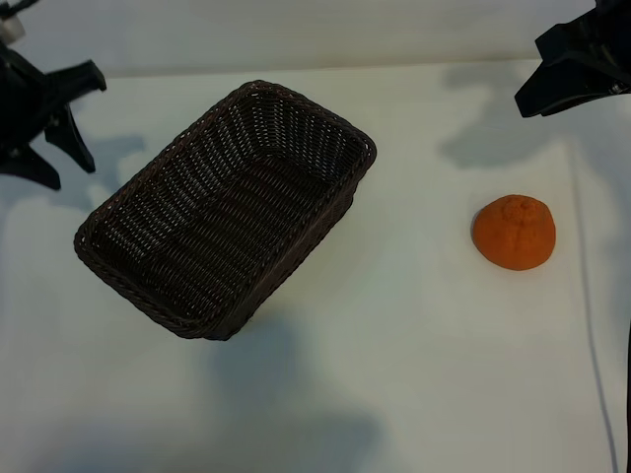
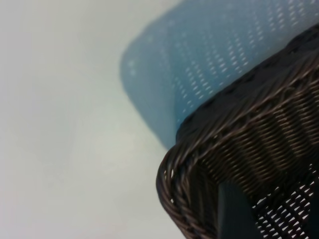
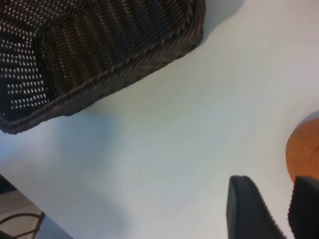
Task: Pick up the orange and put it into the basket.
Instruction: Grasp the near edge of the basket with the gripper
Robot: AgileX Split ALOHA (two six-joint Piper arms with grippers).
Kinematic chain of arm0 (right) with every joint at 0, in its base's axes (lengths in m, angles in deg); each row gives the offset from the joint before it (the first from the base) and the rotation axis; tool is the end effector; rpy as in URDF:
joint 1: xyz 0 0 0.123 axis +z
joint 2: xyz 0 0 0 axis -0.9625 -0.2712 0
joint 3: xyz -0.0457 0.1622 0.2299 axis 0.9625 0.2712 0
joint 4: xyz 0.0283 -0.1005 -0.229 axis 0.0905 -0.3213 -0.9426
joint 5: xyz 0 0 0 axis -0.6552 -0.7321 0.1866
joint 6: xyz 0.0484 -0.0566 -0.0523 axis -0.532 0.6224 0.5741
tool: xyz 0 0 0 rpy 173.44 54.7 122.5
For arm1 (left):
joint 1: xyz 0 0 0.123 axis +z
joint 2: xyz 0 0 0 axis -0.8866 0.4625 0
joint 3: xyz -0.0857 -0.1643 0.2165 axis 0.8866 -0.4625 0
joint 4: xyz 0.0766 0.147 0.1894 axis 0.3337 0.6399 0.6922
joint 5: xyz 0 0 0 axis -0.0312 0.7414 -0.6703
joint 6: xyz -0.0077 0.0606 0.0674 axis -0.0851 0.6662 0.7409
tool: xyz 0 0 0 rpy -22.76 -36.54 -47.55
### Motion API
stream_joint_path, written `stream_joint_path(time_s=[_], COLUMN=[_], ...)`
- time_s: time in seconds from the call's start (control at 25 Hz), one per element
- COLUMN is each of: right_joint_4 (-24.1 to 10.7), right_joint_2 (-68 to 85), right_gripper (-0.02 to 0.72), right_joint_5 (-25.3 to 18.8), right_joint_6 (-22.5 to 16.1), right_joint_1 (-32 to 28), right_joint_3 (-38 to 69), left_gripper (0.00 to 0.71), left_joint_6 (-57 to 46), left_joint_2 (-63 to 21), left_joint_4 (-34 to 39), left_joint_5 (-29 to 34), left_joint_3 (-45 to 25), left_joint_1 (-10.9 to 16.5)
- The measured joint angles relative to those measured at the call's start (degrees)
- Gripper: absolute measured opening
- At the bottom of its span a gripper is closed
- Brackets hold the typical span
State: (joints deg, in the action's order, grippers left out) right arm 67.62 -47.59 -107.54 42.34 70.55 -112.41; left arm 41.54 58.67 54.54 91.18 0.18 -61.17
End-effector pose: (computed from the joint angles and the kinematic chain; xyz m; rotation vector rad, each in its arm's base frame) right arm 0.3345 0.0257 0.3257 -0.3028 2.6613 0.6855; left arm 0.3511 -0.0119 0.2639 -0.6001 2.9435 -0.3700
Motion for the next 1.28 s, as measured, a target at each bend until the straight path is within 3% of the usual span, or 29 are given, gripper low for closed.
stream_joint_path(time_s=[0.28, 1.08, 1.28], right_joint_4=[0.0, 0.0, 0.0], right_joint_2=[0.0, 0.0, 0.0], right_gripper=[0.247, 0.247, 0.247], right_joint_5=[0.0, 0.0, 0.0], right_joint_6=[0.0, 0.0, 0.0], right_joint_1=[0.0, 0.0, 0.0], right_joint_3=[0.0, 0.0, 0.0], left_gripper=[0.402, 0.402, 0.402], left_joint_6=[0.8, -0.7, -4.1], left_joint_2=[0.0, -2.8, -2.9], left_joint_4=[-0.1, -1.6, 0.1], left_joint_5=[-6.1, -3.9, -6.5], left_joint_3=[-12.1, -13.1, -17.2], left_joint_1=[0.0, 0.0, 0.0])
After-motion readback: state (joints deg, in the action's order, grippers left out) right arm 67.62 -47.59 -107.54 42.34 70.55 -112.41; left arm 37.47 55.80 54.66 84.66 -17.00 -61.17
